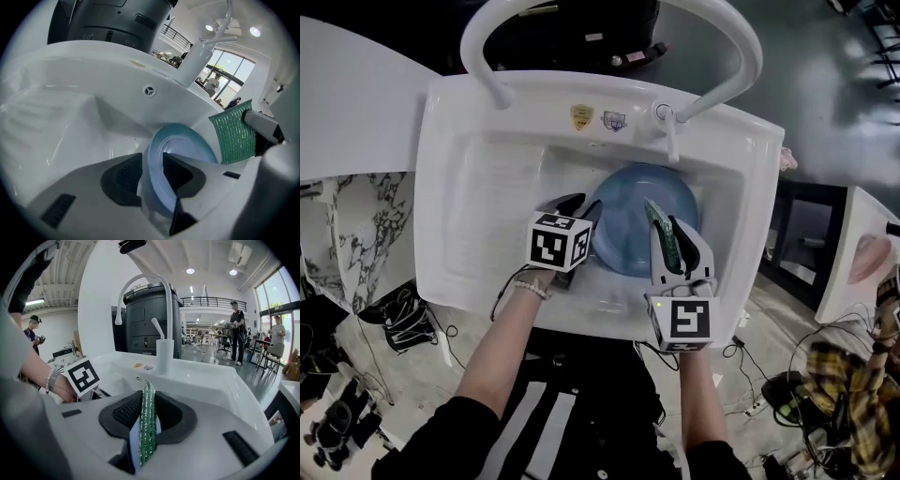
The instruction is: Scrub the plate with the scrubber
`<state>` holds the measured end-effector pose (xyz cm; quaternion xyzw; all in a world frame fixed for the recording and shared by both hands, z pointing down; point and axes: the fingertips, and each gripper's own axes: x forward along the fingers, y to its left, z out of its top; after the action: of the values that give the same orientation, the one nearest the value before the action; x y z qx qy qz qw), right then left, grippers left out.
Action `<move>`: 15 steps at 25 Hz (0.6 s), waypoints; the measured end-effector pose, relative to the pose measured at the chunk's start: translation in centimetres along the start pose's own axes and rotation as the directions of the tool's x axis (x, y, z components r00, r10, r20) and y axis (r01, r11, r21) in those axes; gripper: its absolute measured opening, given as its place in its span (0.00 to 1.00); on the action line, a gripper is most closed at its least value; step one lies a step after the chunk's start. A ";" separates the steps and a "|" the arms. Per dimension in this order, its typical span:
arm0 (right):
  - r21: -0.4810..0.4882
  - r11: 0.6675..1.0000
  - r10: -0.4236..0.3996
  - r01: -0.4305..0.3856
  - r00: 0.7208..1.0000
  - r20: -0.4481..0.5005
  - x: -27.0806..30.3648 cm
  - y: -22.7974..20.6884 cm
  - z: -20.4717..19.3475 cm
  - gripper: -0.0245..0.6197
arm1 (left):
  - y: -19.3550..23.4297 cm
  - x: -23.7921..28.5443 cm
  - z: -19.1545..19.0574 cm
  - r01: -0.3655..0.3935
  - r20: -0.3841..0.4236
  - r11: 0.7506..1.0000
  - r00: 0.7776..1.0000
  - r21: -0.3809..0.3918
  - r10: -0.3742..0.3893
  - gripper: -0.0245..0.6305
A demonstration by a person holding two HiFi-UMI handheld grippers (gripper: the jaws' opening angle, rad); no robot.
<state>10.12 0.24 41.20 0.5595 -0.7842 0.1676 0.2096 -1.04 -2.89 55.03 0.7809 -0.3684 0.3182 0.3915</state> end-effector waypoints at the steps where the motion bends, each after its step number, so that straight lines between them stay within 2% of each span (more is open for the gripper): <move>1: 0.003 1.000 -0.003 0.003 1.000 0.000 0.2 -0.2 0.0 0.18 | 0.2 0.3 -0.2 -0.001 -0.008 1.000 1.000 -0.008 0.000 0.25; 7: 0.011 0.999 -0.039 0.039 0.999 -0.016 1.1 -1.7 -0.4 0.18 | 0.8 1.5 -1.3 0.007 -0.054 0.999 0.998 -0.048 -0.010 0.22; 9: 0.035 0.998 -0.050 0.050 0.999 -0.016 1.5 -2.2 -0.3 0.18 | 0.8 1.7 -1.7 -0.001 -0.073 0.999 0.997 -0.047 -0.002 0.19; 13: 0.036 0.996 -0.081 0.083 0.996 -0.039 2.0 -3.5 -1.5 0.18 | 0.9 2.0 -2.2 -0.008 -0.090 0.999 0.996 -0.047 0.004 0.08; 15: 0.044 0.995 -0.091 0.093 0.995 -0.045 2.4 -3.9 -1.8 0.18 | 0.8 2.0 -2.2 -0.003 -0.092 0.998 0.996 -0.066 -0.003 0.07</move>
<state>13.42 -2.02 44.10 0.5957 -0.7489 0.1877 0.2212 -1.12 -2.02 57.97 0.7520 -0.3602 0.3413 0.4338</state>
